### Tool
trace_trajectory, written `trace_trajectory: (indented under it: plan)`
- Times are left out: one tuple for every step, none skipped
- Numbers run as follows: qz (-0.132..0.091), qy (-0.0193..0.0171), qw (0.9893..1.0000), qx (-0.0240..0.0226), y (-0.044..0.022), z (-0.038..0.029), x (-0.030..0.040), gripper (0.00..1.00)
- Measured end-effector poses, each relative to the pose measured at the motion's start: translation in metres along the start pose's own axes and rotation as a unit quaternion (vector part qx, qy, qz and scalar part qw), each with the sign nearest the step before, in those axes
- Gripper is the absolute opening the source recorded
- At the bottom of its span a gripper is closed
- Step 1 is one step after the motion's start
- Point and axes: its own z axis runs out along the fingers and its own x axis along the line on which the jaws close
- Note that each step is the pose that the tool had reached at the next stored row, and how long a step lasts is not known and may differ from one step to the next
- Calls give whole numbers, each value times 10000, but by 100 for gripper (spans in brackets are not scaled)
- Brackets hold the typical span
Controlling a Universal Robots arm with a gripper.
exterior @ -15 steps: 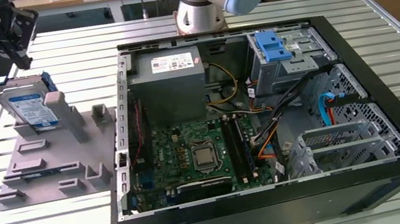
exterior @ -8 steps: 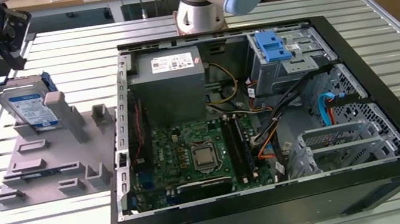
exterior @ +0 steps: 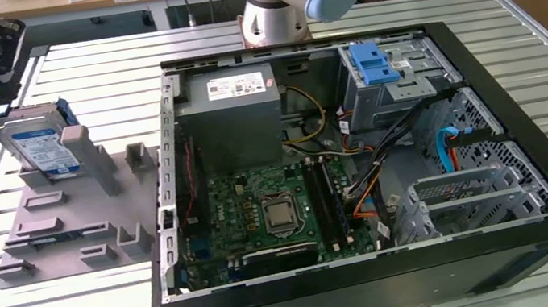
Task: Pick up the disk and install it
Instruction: 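Reach for the disk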
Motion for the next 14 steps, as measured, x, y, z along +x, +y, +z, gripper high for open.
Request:
trace_trajectory:
  plan:
    - [0,0,10000,0,-2,4,26,11]
    - [0,0,10000,0,-5,8,57,11]
    - [-1,0,10000,0,-6,11,86,11]
    - [-1,0,10000,0,-8,13,116,11]
    - [-1,0,10000,0,-8,14,145,11]
    - [-1,0,10000,0,-9,16,172,11]
    - [-1,0,10000,0,-10,18,198,11]
    - [0,0,10000,0,-10,20,221,11]
    - [0,0,10000,0,-9,22,244,11]
    - [0,0,10000,0,-9,23,262,11]
    - [0,0,10000,0,-8,24,279,11]
    - [0,0,10000,0,-9,24,291,11]
    - [0,0,10000,0,-10,24,296,11]
    - [-1,0,10000,0,-10,24,296,11]
